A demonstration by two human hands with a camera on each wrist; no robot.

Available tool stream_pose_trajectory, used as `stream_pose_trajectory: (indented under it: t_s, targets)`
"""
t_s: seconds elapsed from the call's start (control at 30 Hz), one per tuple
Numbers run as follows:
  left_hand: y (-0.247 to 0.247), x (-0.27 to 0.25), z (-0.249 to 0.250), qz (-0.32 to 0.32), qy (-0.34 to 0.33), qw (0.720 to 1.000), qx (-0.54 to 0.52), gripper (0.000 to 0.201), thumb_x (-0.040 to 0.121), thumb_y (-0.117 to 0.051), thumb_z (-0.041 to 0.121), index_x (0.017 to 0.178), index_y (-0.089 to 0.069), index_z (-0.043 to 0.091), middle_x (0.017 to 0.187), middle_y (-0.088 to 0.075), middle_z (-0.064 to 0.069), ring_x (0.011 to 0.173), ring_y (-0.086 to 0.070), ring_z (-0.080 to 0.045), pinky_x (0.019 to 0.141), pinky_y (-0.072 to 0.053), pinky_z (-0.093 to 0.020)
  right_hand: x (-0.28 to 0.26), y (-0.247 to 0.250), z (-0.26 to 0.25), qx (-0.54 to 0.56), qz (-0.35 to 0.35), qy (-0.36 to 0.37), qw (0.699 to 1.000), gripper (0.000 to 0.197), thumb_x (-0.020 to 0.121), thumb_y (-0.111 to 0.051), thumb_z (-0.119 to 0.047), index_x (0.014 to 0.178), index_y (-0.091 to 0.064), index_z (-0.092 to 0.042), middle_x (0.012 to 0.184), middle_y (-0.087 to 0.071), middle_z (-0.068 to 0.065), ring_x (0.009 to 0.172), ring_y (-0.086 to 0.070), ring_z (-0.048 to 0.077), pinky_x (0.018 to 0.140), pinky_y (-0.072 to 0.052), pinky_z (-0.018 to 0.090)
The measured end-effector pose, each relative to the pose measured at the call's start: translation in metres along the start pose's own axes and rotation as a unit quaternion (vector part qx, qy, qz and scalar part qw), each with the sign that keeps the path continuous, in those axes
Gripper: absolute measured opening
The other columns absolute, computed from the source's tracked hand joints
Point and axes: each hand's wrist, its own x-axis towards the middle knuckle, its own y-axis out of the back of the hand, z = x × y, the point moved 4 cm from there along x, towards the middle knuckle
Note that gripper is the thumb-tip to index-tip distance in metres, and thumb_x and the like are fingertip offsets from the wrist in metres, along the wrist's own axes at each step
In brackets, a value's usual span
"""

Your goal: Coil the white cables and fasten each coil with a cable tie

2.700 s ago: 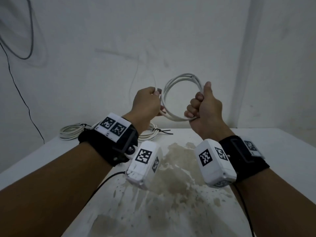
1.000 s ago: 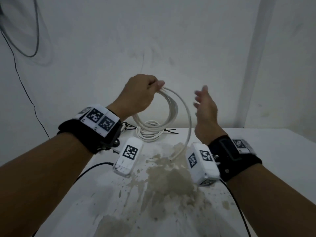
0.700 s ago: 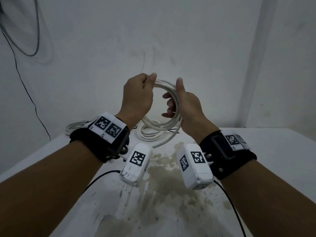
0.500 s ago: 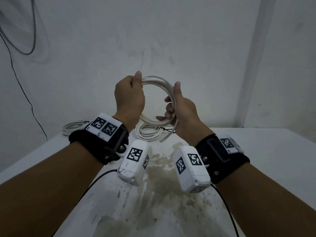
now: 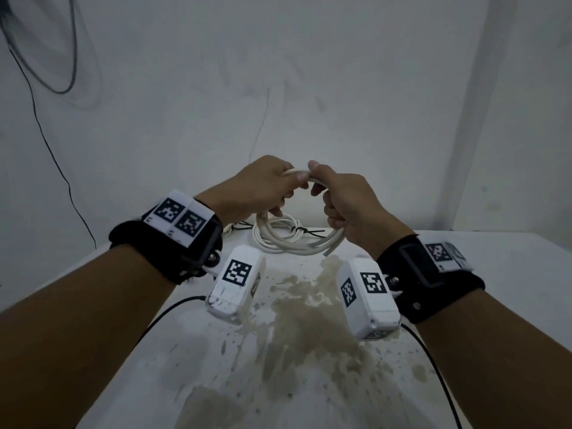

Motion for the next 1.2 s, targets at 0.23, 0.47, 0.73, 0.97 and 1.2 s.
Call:
stream_pose_trajectory:
  t_s: [0.23,0.47,0.73,0.97,1.2]
  targets:
    - [-0.008,0.004,-0.017,0.180,0.044,0.958,-0.221,0.031,0.102,-0.051,0.029,0.098,-0.068,0.003,0.062,-0.046,0.002,0.046,-0.035,-0.009,0.045,-0.028,-0.023,-0.005,0.002,0.011,0.137,0.034,-0.054,0.989,0.057,0.091,-0.052,-0.066,0.074,-0.055,-0.012,0.048,-0.031,-0.005,0.040,-0.028,0.013,0.046,-0.033,0.024]
    - [-0.015,0.005,-0.007,0.145,0.081,0.963,-0.211,0.046,0.102,-0.045,0.045,0.095,-0.067,0.006,0.061,-0.047,0.002,0.042,-0.036,-0.010,0.045,-0.033,-0.023,-0.001,0.006,0.019,0.172,0.100,-0.055,0.979,0.047,0.088,-0.066,-0.051,0.065,-0.044,-0.017,0.047,-0.029,-0.004,0.036,-0.022,0.013,0.041,-0.021,0.023]
    - [-0.022,0.003,0.005,0.056,0.089,0.972,-0.212,0.031,0.101,-0.045,0.028,0.092,-0.066,0.007,0.069,-0.050,-0.001,0.045,-0.035,-0.011,0.047,-0.036,-0.024,-0.003,0.018,0.025,0.122,0.077,-0.038,0.989,0.045,0.086,-0.069,-0.042,0.060,-0.043,-0.015,0.049,-0.026,-0.002,0.038,-0.021,0.014,0.043,-0.019,0.025]
    - [-0.056,0.015,0.021,0.019,0.071,0.976,-0.206,0.025,0.101,-0.051,0.025,0.086,-0.062,0.009,0.069,-0.051,-0.002,0.045,-0.038,-0.010,0.045,-0.037,-0.024,-0.018,0.055,0.028,0.080,0.109,-0.020,0.991,0.040,0.088,-0.067,-0.041,0.065,-0.055,-0.010,0.047,-0.027,-0.001,0.039,-0.022,0.015,0.045,-0.019,0.026]
    - [-0.098,0.022,0.045,0.084,0.003,0.978,-0.191,0.036,0.100,-0.053,0.040,0.083,-0.061,0.010,0.064,-0.050,-0.001,0.046,-0.036,-0.012,0.046,-0.031,-0.025,-0.041,0.098,0.037,0.140,0.129,-0.018,0.982,0.047,0.099,-0.052,-0.049,0.074,-0.059,-0.009,0.046,-0.031,-0.005,0.038,-0.025,0.011,0.042,-0.025,0.024]
